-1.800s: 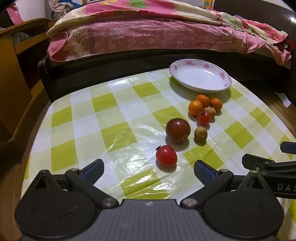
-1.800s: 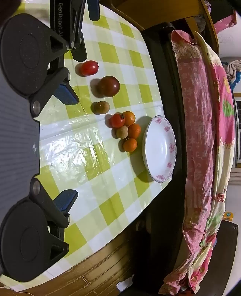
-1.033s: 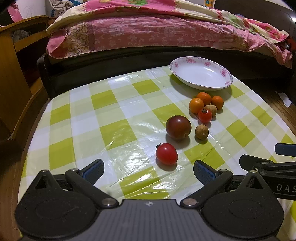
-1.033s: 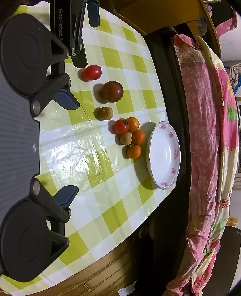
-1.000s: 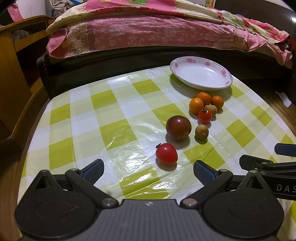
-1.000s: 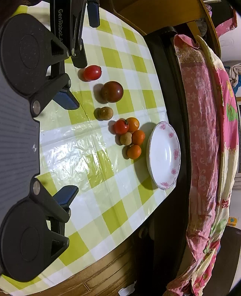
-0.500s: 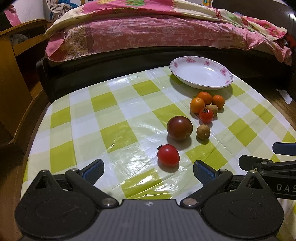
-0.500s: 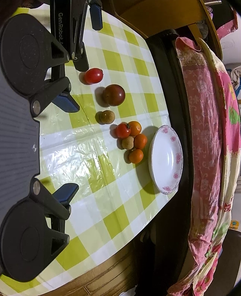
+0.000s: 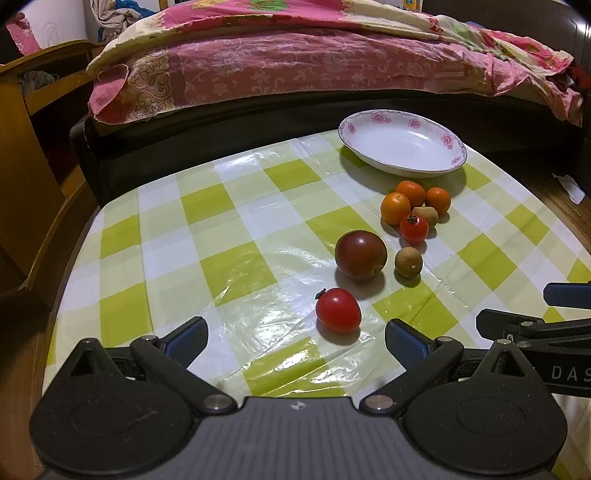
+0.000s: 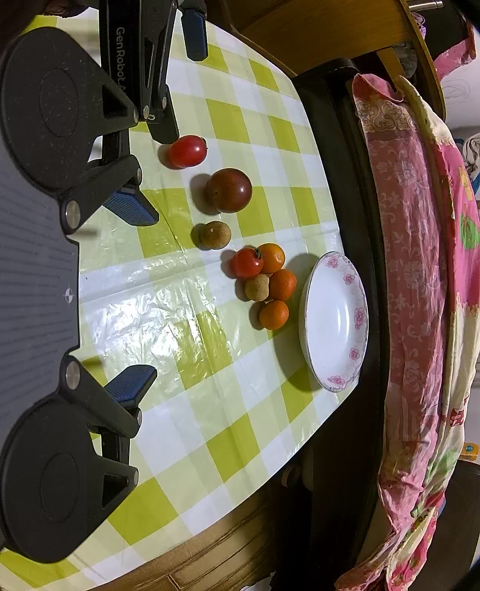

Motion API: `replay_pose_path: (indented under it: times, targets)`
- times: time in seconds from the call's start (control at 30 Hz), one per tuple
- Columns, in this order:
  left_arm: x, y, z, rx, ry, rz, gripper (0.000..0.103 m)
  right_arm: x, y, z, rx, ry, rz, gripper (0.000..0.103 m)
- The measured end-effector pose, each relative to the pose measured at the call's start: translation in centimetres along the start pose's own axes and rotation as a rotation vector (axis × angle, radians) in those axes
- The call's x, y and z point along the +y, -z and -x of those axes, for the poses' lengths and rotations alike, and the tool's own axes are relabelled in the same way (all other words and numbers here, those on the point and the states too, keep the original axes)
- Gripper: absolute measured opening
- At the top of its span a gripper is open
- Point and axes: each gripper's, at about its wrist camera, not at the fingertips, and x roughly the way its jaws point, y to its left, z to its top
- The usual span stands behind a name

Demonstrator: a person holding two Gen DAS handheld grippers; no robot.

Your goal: Organize fruits

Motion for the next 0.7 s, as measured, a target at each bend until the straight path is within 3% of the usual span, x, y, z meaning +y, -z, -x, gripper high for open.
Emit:
replay_pose_path:
  times: [0.43, 0.7]
  targets:
    - [0.0, 0.0, -0.4, -0.008, -0.001, -0.02, 0.103, 0.2, 0.0, -0.5, 0.013, -0.019, 0.006, 0.075]
    - [1.1, -0.7, -1.3, -0.002, 0.055, 0.005, 0.102, 0.3, -1.1, -1.5, 0.019, -0.071, 0.042, 0.069]
